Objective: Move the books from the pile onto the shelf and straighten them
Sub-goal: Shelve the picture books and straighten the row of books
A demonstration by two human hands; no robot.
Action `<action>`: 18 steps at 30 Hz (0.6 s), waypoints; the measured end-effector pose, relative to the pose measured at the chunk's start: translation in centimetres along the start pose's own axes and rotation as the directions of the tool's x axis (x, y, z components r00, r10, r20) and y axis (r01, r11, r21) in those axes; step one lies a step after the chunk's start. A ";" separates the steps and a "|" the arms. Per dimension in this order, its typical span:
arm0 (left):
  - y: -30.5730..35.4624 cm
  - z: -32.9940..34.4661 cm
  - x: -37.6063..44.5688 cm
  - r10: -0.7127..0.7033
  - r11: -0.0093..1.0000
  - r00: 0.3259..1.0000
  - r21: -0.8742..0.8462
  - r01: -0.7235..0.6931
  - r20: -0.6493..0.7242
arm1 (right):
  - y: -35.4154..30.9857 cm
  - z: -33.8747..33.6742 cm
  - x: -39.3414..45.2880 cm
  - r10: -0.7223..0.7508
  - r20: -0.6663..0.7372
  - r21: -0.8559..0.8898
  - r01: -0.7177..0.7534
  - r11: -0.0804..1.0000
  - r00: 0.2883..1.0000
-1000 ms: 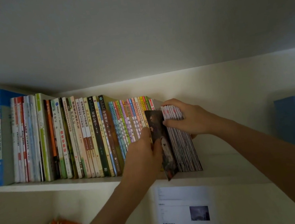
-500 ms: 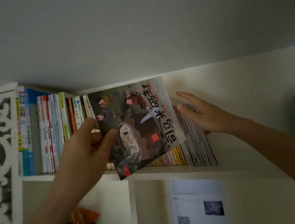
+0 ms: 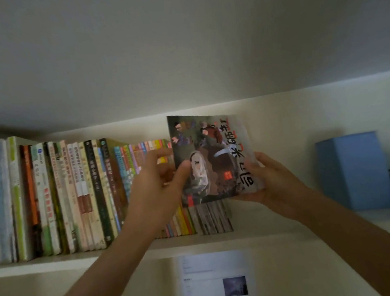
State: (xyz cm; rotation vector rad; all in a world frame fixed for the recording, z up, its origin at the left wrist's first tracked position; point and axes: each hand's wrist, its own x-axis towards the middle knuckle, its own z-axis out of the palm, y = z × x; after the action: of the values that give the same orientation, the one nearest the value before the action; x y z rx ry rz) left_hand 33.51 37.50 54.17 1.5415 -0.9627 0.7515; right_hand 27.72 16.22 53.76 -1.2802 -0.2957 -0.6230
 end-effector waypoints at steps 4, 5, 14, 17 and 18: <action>-0.5 2.9 -0.7 0.365 0.874 0.913 0.273 -0.403 0.180 | -0.7 -2.8 -0.9 0.164 -0.274 0.473 -0.016 0.881 0.948; -1.3 3.4 -0.5 0.455 0.755 0.851 0.392 -0.525 0.263 | -1.1 -3.4 -1.4 0.204 -0.308 0.522 -0.014 0.853 0.929; -4.6 5.9 -1.2 0.409 0.723 0.870 0.484 -0.493 0.276 | 0.5 -1.5 -1.5 0.423 -0.261 0.452 -0.277 0.848 0.868; -5.6 6.5 -1.0 0.379 0.639 0.867 0.587 -0.498 0.323 | 0.7 0.5 -0.9 0.433 -0.289 -0.308 -0.511 0.802 0.854; -6.0 6.6 -0.9 0.375 0.604 0.864 0.619 -0.502 0.335 | 0.4 1.0 -0.8 0.405 -0.301 -0.643 -0.497 0.583 0.864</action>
State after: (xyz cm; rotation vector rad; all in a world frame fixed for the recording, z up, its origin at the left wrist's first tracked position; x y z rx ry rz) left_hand 38.15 31.54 49.36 2.0640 -1.3104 1.4884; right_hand 27.50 17.45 53.28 -1.9646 0.4363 -0.3592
